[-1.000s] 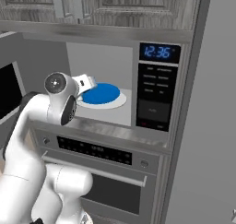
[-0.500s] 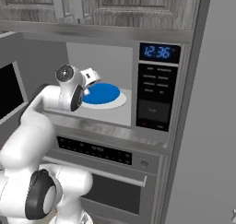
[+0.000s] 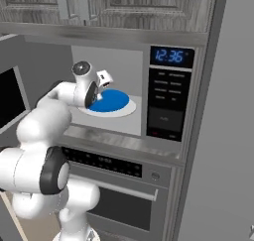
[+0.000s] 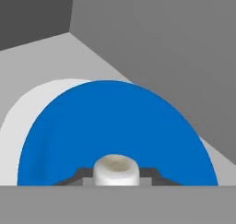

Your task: Pick the marshmallow from the counter and place it in the microwave.

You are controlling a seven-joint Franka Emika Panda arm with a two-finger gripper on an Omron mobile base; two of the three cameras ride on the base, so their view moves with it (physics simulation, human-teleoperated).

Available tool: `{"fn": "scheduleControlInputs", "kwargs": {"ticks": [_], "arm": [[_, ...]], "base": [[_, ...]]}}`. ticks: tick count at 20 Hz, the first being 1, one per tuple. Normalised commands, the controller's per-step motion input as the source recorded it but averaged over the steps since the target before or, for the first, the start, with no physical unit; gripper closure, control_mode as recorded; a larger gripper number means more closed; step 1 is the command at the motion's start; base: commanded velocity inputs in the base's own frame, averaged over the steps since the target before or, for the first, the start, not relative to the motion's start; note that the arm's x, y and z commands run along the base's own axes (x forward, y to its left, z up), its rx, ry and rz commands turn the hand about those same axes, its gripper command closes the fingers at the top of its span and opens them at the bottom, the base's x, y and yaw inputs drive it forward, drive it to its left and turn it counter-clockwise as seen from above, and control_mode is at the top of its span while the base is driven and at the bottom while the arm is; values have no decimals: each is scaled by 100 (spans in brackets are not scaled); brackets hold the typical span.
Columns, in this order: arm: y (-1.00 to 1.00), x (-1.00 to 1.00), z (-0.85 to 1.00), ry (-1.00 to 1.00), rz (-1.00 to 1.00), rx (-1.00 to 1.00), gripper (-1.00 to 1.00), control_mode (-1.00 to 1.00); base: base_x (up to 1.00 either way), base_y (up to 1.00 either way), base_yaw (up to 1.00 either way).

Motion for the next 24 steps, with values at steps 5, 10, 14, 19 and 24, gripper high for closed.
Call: {"fn": "scheduleControlInputs", "kwargs": {"ticks": [5, 10, 14, 19, 24], "arm": [[-19, 34, -32, 8, 0, 0, 100, -100], [-10, 39, -30, 11, 0, 0, 100, -100], [0, 41, -29, 9, 0, 0, 100, -100], [0, 35, -25, 7, 0, 0, 100, -100], [6, -26, -10, 7, -1, 0, -100, -100]], "base": [[0, 0, 0], [0, 0, 0], [0, 0, 0], [0, 0, 0], [0, 0, 0]]}}
